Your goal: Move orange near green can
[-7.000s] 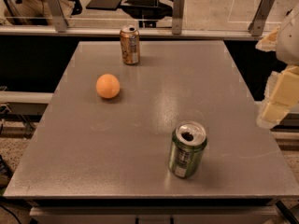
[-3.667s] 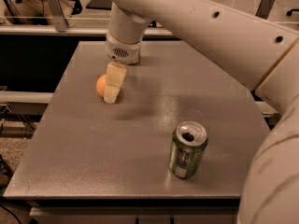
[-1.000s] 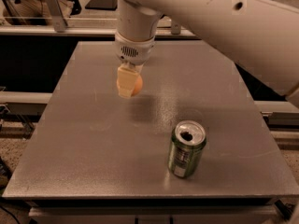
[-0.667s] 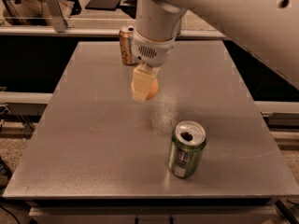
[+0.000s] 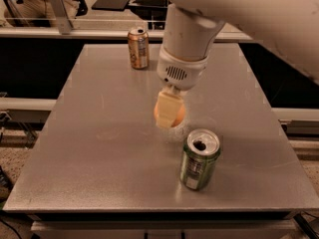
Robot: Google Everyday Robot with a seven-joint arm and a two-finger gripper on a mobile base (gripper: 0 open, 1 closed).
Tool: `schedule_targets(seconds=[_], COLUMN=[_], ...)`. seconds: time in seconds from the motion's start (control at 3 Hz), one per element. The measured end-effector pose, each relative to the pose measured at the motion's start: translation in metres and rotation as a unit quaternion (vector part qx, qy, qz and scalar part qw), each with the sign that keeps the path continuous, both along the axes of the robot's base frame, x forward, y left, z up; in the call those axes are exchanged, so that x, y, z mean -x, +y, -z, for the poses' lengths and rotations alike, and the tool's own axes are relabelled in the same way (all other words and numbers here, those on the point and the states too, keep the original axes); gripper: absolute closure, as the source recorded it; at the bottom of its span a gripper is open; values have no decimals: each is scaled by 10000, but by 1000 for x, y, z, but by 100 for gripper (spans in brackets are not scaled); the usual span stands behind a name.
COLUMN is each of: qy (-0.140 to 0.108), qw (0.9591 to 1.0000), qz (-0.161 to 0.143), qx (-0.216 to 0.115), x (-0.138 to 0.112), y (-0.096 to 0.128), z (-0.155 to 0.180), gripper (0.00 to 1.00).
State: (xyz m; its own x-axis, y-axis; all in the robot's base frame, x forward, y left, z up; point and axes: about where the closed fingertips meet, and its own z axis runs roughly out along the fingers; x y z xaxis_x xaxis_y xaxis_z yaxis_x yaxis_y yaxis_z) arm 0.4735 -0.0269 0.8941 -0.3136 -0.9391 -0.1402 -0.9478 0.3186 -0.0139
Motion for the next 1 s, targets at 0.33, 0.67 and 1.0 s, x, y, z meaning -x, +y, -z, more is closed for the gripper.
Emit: schedule_targets(seconds=[0.33, 0.67, 1.0], qy=[169, 213, 185], qw=[9998, 9993, 9986], qz=[-39, -54, -37], qx=[82, 299, 503], x=[13, 26, 37], y=[1, 5, 8], z=[13, 24, 32], gripper=[100, 83, 59])
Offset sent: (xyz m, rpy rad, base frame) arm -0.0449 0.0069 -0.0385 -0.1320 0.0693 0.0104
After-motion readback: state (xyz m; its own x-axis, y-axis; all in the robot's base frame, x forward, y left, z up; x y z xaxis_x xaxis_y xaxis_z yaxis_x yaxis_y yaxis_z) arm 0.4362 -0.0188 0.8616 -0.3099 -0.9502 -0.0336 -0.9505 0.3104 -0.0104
